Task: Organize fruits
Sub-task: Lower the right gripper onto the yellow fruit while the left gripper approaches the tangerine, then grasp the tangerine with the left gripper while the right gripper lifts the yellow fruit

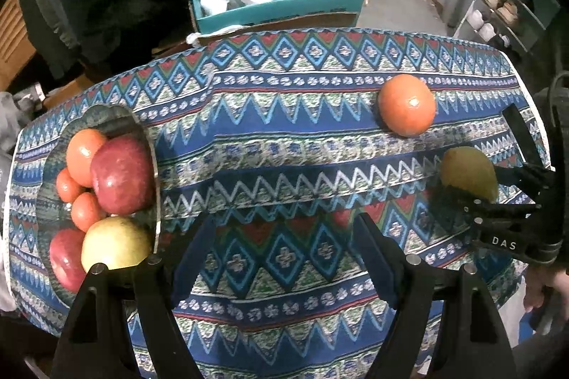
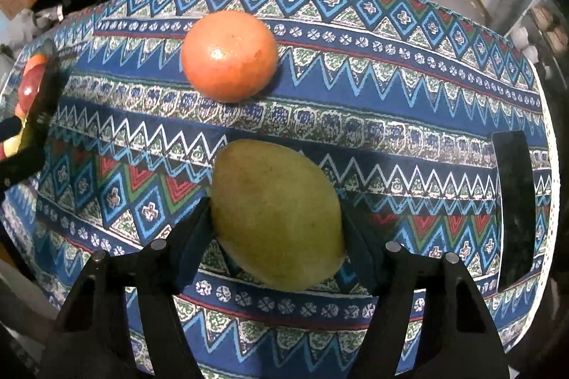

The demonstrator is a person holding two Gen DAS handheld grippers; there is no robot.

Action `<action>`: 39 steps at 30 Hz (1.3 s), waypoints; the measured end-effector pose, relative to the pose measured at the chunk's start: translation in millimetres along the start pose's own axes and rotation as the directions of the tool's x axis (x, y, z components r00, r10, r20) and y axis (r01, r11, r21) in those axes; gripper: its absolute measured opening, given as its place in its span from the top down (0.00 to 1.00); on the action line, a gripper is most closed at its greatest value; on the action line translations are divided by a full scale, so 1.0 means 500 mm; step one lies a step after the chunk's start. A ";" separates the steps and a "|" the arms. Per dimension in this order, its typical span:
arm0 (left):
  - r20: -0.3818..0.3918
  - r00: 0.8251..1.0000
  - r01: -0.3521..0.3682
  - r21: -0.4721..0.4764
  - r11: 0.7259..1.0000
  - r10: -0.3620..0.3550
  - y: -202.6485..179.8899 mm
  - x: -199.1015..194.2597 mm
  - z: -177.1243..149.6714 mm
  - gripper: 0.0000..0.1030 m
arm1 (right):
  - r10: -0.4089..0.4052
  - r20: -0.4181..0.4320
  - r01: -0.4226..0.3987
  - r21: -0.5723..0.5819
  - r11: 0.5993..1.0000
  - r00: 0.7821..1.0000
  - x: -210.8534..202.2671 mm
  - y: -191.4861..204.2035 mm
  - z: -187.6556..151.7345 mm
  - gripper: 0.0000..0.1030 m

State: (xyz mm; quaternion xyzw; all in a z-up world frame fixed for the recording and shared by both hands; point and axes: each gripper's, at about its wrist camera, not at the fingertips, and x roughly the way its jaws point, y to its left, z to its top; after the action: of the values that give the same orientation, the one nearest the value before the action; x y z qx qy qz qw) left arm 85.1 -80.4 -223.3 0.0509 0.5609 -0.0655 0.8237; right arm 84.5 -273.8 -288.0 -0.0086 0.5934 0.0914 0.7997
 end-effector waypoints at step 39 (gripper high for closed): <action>-0.043 0.990 0.136 0.109 0.985 -0.132 -0.181 0.103 0.151 0.21 | 0.057 0.020 -0.060 0.183 0.981 0.998 -0.042 -0.165 -0.018 0.35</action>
State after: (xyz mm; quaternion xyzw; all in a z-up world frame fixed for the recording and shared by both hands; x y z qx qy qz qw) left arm 157.9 -184.1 -244.8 0.0601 0.5729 -0.1508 0.8034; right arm 82.9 -358.8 -278.6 0.0834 0.5933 0.0597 0.7984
